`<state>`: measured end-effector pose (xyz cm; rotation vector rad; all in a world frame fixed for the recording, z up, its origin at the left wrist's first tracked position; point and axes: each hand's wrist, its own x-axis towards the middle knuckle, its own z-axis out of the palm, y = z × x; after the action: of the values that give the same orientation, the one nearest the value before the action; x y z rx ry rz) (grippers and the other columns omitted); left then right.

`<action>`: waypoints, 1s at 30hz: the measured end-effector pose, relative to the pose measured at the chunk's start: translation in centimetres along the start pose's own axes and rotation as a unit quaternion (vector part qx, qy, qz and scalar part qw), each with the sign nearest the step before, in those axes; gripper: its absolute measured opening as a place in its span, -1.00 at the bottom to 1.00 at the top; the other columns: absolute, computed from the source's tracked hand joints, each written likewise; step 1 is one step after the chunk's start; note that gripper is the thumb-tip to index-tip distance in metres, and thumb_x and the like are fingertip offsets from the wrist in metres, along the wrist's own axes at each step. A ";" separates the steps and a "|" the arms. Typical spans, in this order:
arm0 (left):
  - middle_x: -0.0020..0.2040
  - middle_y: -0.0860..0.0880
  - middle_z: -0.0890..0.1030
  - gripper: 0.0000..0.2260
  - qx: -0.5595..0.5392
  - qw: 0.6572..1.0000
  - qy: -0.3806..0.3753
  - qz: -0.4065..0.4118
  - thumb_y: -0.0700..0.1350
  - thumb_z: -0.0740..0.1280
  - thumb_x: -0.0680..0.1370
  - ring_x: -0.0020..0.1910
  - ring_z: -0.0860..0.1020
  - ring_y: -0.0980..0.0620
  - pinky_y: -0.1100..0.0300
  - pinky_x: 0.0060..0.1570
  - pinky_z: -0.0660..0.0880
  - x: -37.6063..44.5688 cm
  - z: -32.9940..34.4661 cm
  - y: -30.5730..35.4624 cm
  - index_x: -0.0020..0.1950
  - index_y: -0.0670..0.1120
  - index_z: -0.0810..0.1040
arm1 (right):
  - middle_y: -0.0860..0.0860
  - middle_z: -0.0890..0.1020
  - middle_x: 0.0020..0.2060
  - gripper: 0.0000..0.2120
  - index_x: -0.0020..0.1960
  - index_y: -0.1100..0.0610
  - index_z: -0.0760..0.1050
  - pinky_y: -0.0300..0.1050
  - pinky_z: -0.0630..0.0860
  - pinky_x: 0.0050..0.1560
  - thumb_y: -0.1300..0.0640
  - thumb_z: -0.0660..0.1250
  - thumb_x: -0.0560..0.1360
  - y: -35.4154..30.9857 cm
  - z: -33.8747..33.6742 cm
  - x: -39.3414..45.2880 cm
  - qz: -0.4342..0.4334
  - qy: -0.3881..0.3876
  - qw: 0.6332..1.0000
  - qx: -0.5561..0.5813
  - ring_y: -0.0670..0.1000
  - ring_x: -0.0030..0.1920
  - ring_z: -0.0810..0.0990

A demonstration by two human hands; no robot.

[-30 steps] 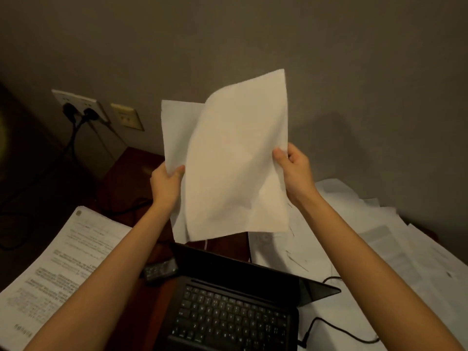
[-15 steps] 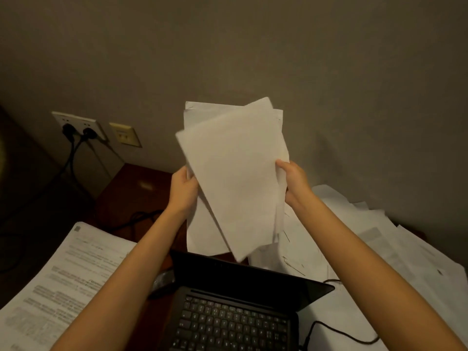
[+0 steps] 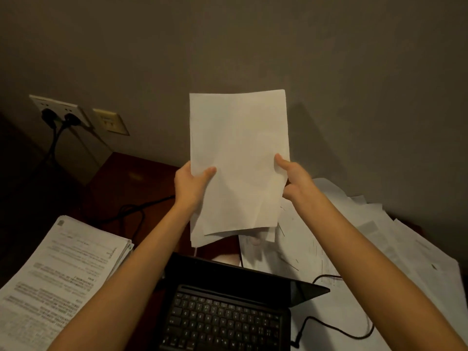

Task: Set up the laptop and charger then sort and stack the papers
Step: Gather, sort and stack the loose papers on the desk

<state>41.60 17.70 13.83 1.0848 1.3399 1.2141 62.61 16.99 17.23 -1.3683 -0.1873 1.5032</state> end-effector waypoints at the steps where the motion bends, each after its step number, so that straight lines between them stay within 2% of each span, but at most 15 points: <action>1: -0.06 0.08 0.62 -0.81 -0.007 1.000 0.009 0.000 -0.22 0.41 0.49 -0.04 0.62 0.13 0.26 -0.12 0.56 0.2 0.0 0.0 0.09 -0.08 0.56 | 0.12 0.65 -0.18 -0.93 -0.07 0.21 0.54 0.08 0.55 0.02 0.20 0.34 0.52 -0.2 -0.3 0.4 -0.005 -0.015 1.000 -0.019 0.13 -0.15 0.62; 3: -0.07 0.09 0.60 -0.83 -0.030 0.999 0.008 0.015 -0.25 0.37 0.52 -0.14 0.62 0.24 0.37 -0.23 0.53 0.4 -0.1 0.1 0.09 -0.11 0.53 | 0.09 0.63 -0.20 -0.96 -0.08 0.18 0.50 -0.03 0.58 -0.16 0.28 0.34 0.50 -0.4 -0.8 1.3 -0.043 -0.023 0.995 -0.090 0.07 -0.21 0.62; 5: -0.07 0.07 0.60 -0.88 -0.052 0.998 0.007 0.024 -0.26 0.32 0.55 -0.18 0.63 0.27 0.38 -0.24 0.52 0.7 -0.4 -0.1 0.07 -0.12 0.53 | 0.09 0.58 -0.22 -0.84 -0.08 0.17 0.44 -0.07 0.50 -0.25 0.37 0.36 0.45 -0.1 -1.3 2.5 -0.077 -0.011 0.983 -0.164 0.04 -0.27 0.57; 8: -0.04 0.05 0.62 -0.89 -0.066 0.997 0.036 0.027 -0.22 0.28 0.59 -0.09 0.63 0.19 0.27 -0.12 0.56 1.6 -1.2 -1.2 0.06 -0.07 0.55 | 0.13 0.54 -0.24 -0.68 0.08 0.21 0.36 -0.07 0.48 -0.25 0.42 0.38 0.41 1.0 -2.3 4.2 -0.075 0.003 0.975 -0.210 0.05 -0.30 0.54; 11: 0.00 0.04 0.61 -0.82 -0.057 0.994 0.086 0.024 -0.22 0.23 0.62 -0.06 0.62 0.18 0.25 -0.05 0.57 2.5 -2.2 -2.3 0.19 -0.17 0.52 | 0.19 0.60 -0.16 -0.74 0.07 0.21 0.43 -0.09 0.55 -0.16 0.39 0.38 0.44 2.9 -4.1 6.5 -0.056 0.015 0.945 -0.322 0.05 -0.24 0.58; 13: 0.04 0.01 0.60 -0.79 -0.037 0.992 0.114 0.031 -0.22 0.20 0.63 -0.04 0.61 0.19 0.27 -0.02 0.56 2.9 -2.9 -2.8 0.24 -0.20 0.49 | 0.20 0.61 0.00 -0.78 -0.01 0.16 0.50 -0.05 0.57 -0.02 0.37 0.41 0.41 4.7 -5.5 8.2 -0.065 0.015 0.873 -0.484 0.09 -0.08 0.60; 16: 0.10 -0.06 0.58 -0.74 0.012 0.990 0.128 0.051 -0.23 0.17 0.63 -0.04 0.58 0.20 0.31 -0.02 0.54 3.3 -4.2 -3.8 0.29 -0.25 0.48 | 0.11 0.58 0.10 -0.71 0.11 0.16 0.54 -0.19 0.50 -0.01 0.27 0.46 0.41 7.7 -6.2 9.6 -0.092 -0.063 0.723 -0.682 0.04 0.02 0.55; 18: 0.05 -0.02 0.58 -0.76 0.052 0.990 0.116 0.060 -0.23 0.15 0.64 -0.08 0.57 0.27 0.36 -0.06 0.52 3.4 -4.9 -4.6 0.25 -0.26 0.48 | 0.08 0.55 0.15 -0.60 0.19 0.16 0.50 -0.20 0.48 0.01 0.25 0.48 0.38 9.5 -6.3 10.3 -0.064 -0.121 0.671 -0.729 0.06 0.08 0.54; 21: -0.07 0.10 0.55 -0.84 0.095 0.990 0.077 0.063 -0.23 0.13 0.65 -0.15 0.55 0.36 0.42 -0.16 0.47 3.2 -5.8 -5.6 0.13 -0.15 0.49 | 0.06 0.55 0.16 -0.48 0.21 0.13 0.46 -0.15 0.48 0.05 0.16 0.56 0.30 11.8 -6.6 11.4 -0.008 -0.152 0.623 -0.767 0.08 0.11 0.53; 23: -0.12 0.11 0.52 -0.83 0.132 0.988 0.038 0.067 -0.22 0.14 0.65 -0.20 0.53 0.37 0.43 -0.21 0.45 2.9 -6.2 -6.1 0.00 -0.02 0.49 | 0.04 0.55 0.14 -0.50 0.19 0.09 0.44 -0.12 0.47 0.09 0.10 0.54 0.31 13.1 -7.3 11.9 -0.015 -0.141 0.557 -0.819 0.07 0.09 0.53; 25: -0.11 0.14 0.54 -0.79 0.154 0.985 0.009 0.071 -0.19 0.15 0.65 -0.17 0.53 0.36 0.40 -0.17 0.48 2.7 -6.6 -6.4 0.00 0.12 0.46 | 0.03 0.57 0.12 -0.61 0.12 0.06 0.46 -0.10 0.42 0.10 0.08 0.48 0.34 13.7 -7.8 12.1 -0.026 -0.147 0.478 -0.865 0.07 0.07 0.53; 26: -0.10 0.17 0.56 -0.79 0.157 0.985 0.002 0.069 -0.18 0.15 0.65 -0.13 0.54 0.35 0.40 -0.14 0.49 2.6 -6.7 -6.5 0.02 0.14 0.46 | 0.03 0.58 0.10 -0.67 0.08 0.06 0.48 -0.11 0.41 0.06 0.07 0.46 0.35 13.7 -8.1 12.1 -0.021 -0.154 0.455 -0.877 0.05 0.03 0.52; 27: -0.12 0.19 0.58 -0.79 0.161 0.985 -0.002 0.068 -0.17 0.16 0.65 -0.12 0.55 0.35 0.39 -0.12 0.50 2.7 -6.8 -6.7 0.03 0.15 0.46 | 0.03 0.59 0.07 -0.71 0.05 0.07 0.52 -0.13 0.41 0.03 0.07 0.46 0.36 13.5 -8.2 12.2 -0.009 -0.161 0.448 -0.879 0.04 -0.02 0.52; 30: -0.11 0.20 0.58 -0.83 0.165 0.983 -0.019 0.072 -0.17 0.16 0.65 -0.10 0.56 0.33 0.39 -0.12 0.51 3.0 -6.8 -7.0 0.05 0.08 0.49 | 0.05 0.62 0.03 -0.70 0.05 0.14 0.60 -0.10 0.49 0.03 0.08 0.51 0.35 11.9 -8.7 12.3 0.019 -0.195 0.493 -0.847 0.05 -0.02 0.57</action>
<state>34.51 19.23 6.64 1.4534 1.4885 1.0911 65.25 16.60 -1.83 -2.2803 -2.5007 1.3776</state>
